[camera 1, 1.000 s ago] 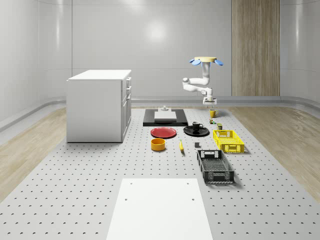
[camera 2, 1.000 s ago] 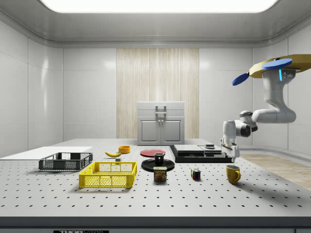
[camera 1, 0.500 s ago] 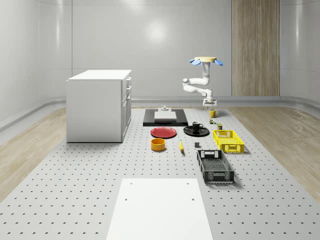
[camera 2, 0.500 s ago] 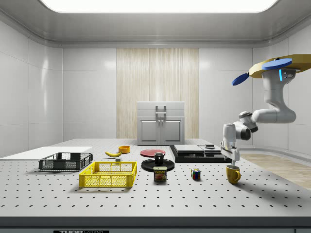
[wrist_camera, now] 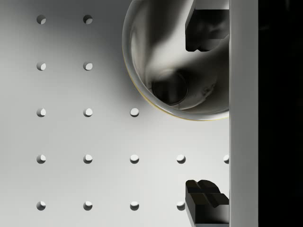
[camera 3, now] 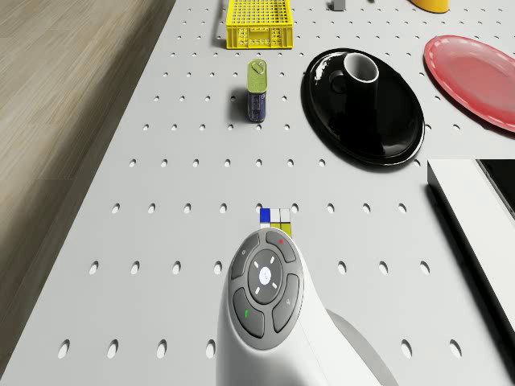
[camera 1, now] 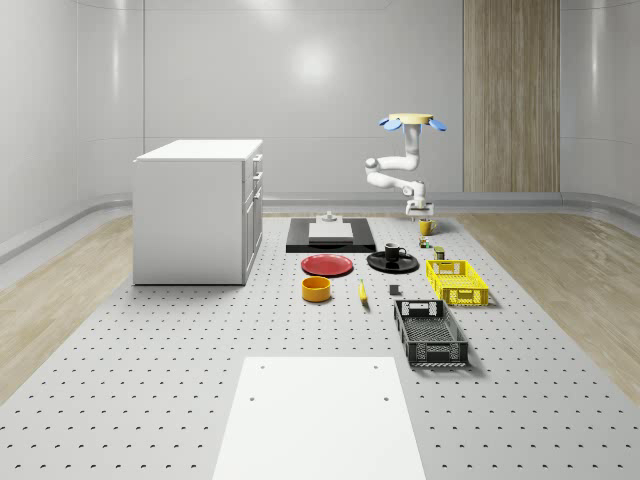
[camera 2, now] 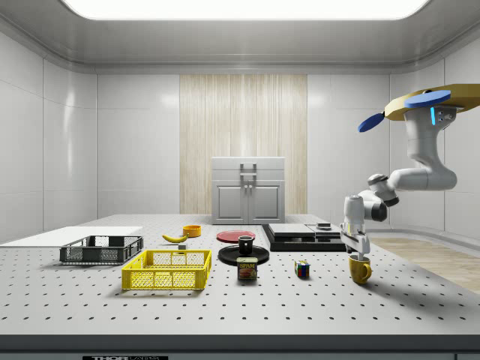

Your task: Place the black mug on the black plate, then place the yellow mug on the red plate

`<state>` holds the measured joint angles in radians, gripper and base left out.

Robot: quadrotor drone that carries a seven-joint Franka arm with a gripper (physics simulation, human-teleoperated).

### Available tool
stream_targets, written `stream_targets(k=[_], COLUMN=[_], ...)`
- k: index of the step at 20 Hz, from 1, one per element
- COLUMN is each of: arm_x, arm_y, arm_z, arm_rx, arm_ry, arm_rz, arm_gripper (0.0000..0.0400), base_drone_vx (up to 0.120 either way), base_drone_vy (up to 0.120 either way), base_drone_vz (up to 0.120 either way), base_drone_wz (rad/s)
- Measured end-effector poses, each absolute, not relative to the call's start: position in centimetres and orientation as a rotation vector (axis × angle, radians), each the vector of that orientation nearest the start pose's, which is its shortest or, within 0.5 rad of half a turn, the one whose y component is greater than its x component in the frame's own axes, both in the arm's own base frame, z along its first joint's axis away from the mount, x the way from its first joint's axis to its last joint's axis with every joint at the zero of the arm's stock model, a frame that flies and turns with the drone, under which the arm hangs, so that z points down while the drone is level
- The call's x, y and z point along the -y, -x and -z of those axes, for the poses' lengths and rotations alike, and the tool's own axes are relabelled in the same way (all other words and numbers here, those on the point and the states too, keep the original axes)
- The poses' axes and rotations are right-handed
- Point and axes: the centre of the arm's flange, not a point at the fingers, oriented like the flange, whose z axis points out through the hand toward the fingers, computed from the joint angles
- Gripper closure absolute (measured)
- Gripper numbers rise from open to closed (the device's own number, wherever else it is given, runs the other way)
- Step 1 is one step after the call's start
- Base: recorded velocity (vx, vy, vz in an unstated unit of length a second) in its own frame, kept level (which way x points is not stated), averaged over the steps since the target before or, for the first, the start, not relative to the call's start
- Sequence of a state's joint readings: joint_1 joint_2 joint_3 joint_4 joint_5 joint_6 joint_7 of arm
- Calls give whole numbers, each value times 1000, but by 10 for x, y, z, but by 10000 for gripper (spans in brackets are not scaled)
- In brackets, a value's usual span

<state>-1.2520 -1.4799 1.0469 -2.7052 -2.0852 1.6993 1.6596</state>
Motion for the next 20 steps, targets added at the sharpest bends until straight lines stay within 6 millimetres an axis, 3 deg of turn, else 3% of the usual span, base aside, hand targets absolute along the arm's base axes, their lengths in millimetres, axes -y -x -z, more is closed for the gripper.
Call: stream_targets(k=[20], arm_x=[-5], arm_y=[-327], arm_z=[-605], arm_rx=[2], arm_ry=[0], arm_rz=[-786], arm_gripper=[0], base_drone_vx=[0], base_drone_vy=[0], base_drone_vz=[0], base_drone_wz=[0])
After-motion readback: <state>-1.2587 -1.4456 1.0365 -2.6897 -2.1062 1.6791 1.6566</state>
